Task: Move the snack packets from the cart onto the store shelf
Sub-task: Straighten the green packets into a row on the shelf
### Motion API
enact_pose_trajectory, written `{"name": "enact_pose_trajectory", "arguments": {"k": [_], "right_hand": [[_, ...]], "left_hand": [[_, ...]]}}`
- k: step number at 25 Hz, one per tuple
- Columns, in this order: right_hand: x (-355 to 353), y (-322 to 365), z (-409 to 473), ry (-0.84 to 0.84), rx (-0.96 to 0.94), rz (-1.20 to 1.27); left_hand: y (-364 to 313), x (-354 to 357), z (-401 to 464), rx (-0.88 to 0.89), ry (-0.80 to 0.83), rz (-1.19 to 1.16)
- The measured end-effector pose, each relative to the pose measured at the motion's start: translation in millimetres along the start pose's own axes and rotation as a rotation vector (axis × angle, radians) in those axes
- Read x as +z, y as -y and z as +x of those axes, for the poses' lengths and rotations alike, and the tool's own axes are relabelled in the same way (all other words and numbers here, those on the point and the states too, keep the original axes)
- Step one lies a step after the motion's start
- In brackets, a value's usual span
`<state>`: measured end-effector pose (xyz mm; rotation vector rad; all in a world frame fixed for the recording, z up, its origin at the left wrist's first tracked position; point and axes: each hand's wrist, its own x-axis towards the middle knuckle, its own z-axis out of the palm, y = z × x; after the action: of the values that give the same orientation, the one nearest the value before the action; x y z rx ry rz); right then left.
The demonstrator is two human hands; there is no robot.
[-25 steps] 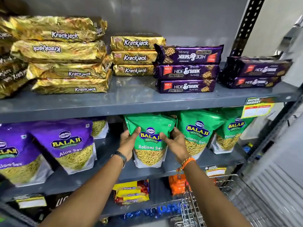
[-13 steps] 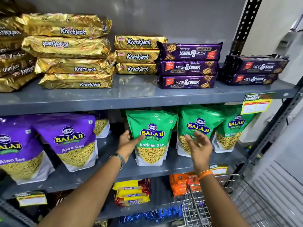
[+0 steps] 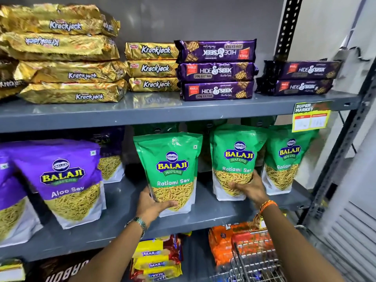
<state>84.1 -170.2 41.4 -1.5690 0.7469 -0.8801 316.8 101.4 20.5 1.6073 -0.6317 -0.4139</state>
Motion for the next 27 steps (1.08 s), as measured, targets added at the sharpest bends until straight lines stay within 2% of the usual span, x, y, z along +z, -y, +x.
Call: {"name": "enact_pose_trajectory", "arguments": {"k": [6,11,23,25,27], "right_hand": [[3.3,-3.3,5.0,0.194,0.07,0.065],[8.0,-3.4,0.4,0.2,0.084,0.139],[4.0,5.9,-3.2,0.265,0.122,0.139],[5.1,10.3,-8.5,0.24,0.131,0.11],[9.0,17.4,-22.7,0.137,0.123,0.121]], "left_hand": [[-1.1,-14.6,-5.6,-0.004,-0.079,0.063],[-1.2,-13.7,-7.9,-0.034,-0.093,0.063],[1.2,-14.2,-6.6,-0.045,-0.094,0.058],[-5.8,-17.5,-12.0,-0.054,-0.074,-0.003],[-14.1,-26.2,-22.2,-0.068,-0.094,-0.087]]}}
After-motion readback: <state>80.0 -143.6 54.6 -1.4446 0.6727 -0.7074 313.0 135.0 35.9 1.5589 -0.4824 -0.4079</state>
